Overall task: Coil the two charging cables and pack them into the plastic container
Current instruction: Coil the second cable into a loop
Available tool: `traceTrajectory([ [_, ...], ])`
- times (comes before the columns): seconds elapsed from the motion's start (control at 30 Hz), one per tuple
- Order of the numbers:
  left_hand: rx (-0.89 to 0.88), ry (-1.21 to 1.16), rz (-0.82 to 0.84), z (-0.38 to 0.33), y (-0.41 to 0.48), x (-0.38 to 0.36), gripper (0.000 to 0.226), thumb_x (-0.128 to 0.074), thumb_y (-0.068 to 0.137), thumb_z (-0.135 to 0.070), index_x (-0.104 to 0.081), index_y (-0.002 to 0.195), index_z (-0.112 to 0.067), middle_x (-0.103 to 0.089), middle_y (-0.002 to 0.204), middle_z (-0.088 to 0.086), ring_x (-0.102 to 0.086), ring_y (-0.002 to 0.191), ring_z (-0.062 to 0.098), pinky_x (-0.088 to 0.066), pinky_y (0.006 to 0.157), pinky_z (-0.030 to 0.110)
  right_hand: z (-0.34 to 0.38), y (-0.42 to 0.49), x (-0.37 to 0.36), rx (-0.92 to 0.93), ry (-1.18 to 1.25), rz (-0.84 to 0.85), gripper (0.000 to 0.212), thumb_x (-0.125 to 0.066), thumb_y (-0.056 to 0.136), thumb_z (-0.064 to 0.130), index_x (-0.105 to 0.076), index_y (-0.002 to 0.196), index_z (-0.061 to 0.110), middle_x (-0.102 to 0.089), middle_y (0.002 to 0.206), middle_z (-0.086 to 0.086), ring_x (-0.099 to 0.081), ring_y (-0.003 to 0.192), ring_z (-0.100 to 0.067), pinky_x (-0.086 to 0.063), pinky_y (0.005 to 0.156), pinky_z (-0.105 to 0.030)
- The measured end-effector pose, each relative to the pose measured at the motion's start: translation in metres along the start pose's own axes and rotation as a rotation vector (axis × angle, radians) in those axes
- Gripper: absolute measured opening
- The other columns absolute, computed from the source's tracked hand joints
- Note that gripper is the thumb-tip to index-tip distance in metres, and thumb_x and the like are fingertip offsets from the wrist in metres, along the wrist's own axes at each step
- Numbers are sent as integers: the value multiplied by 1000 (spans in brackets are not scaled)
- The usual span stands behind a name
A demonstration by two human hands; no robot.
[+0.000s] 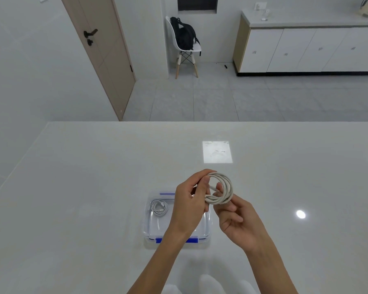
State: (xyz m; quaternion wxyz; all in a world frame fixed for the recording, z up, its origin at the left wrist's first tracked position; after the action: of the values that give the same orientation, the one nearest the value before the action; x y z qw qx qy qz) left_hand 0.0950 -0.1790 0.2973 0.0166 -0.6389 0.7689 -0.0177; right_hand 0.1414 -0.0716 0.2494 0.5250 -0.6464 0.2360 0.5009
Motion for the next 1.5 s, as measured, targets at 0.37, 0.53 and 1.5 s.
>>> traceTrajectory([
  [0.37, -26, 235, -2, -1, 3, 4, 27, -52, 100, -21, -68, 99, -42, -68, 84, -28, -66, 80, 2, -56, 69, 28, 21, -11, -3, 164, -657, -76, 27, -51, 90, 7, -75, 103, 5, -55, 65, -1, -39, 46, -5, -36, 39, -13],
  [0.53, -35, 311, -4, 4, 0, -2, 23, -53, 99, -18, -72, 109, -24, -69, 96, -23, -64, 94, -6, -49, 79, 9, 21, -9, -5, 181, -644, -74, 32, -53, 82, -1, -81, 91, 11, -71, 79, -1, -58, 61, -8, -47, 52, -16],
  [1.5, -37, 630, 32, -3, -9, -5, 28, -49, 101, -23, -65, 123, -22, -69, 101, -1, -63, 91, 11, -51, 83, 20, 45, -25, -52, 1068, -1567, -397, 10, -67, 90, 24, -58, 92, 27, -73, 86, 11, -70, 83, -8, -54, 76, -20],
])
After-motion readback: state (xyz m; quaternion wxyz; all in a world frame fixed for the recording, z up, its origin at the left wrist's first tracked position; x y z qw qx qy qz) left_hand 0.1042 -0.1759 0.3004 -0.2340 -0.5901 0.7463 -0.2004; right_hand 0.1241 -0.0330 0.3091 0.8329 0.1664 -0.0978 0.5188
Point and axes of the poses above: each hand's wrist, its own y-axis towards the middle knuckle, its own x-axis out of the back of the hand, z = x × y, the point moved 5 cm from there along y, towards the middle knuckle
